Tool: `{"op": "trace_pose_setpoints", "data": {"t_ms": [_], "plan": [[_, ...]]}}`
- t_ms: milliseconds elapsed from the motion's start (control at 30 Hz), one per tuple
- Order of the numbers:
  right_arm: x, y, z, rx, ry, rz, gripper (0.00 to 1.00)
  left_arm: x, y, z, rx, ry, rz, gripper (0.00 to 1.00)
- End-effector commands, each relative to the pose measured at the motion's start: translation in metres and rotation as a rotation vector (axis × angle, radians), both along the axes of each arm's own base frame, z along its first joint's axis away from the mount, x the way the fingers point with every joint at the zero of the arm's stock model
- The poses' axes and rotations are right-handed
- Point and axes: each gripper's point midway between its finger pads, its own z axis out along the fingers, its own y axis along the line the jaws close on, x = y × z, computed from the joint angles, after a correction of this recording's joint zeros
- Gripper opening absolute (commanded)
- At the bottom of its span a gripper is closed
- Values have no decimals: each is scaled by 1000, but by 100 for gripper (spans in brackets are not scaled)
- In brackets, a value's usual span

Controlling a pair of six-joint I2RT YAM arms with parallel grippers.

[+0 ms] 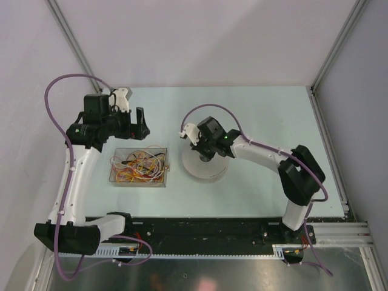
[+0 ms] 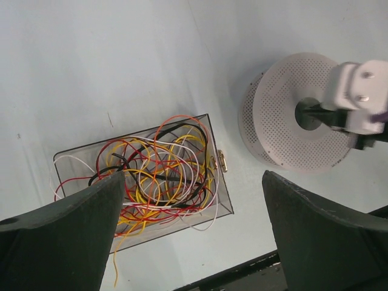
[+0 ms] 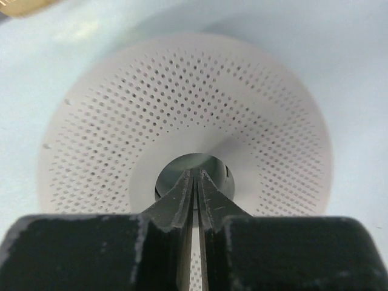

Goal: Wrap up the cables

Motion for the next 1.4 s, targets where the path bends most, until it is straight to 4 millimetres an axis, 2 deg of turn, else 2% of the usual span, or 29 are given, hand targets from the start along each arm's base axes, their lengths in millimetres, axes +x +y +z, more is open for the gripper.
{"op": "trace_pose_setpoints", "data": {"t_ms": [0,200,267,333,433,533,667,800,933,1067,1167,1233,1300,1367], "plan": [[4,14,75,141,-155,-5,12,-1,6,8,61,-71,-37,99],[11,3,139,260,-265,-52,39,-3,28,-21,224,-42,-95,99],[18,-6,157,303,-276,-73,58,-3,37,-32,281,-27,-126,99],[31,-20,166,330,-274,-111,80,-3,45,-43,328,-6,-149,98],[44,-42,179,365,-256,-147,96,-3,50,-63,359,44,-193,94],[50,-58,201,423,-273,-160,99,-8,46,-90,340,124,-254,89],[50,-62,224,462,-324,-151,99,-18,36,-125,284,230,-325,82],[38,-49,241,478,-380,-76,99,-17,37,-149,238,299,-334,73],[21,-26,246,542,-336,-29,99,-7,36,-164,208,325,-317,61],[9,-4,245,594,-285,-5,100,2,38,-176,207,340,-304,49],[7,6,247,627,-268,2,99,4,34,-180,184,346,-315,33],[8,11,250,649,-266,7,99,5,31,-180,169,346,-319,18],[8,15,254,669,-271,19,99,6,31,-173,171,324,-313,6],[5,21,259,692,-277,50,99,8,29,-154,169,258,-313,2]]}}
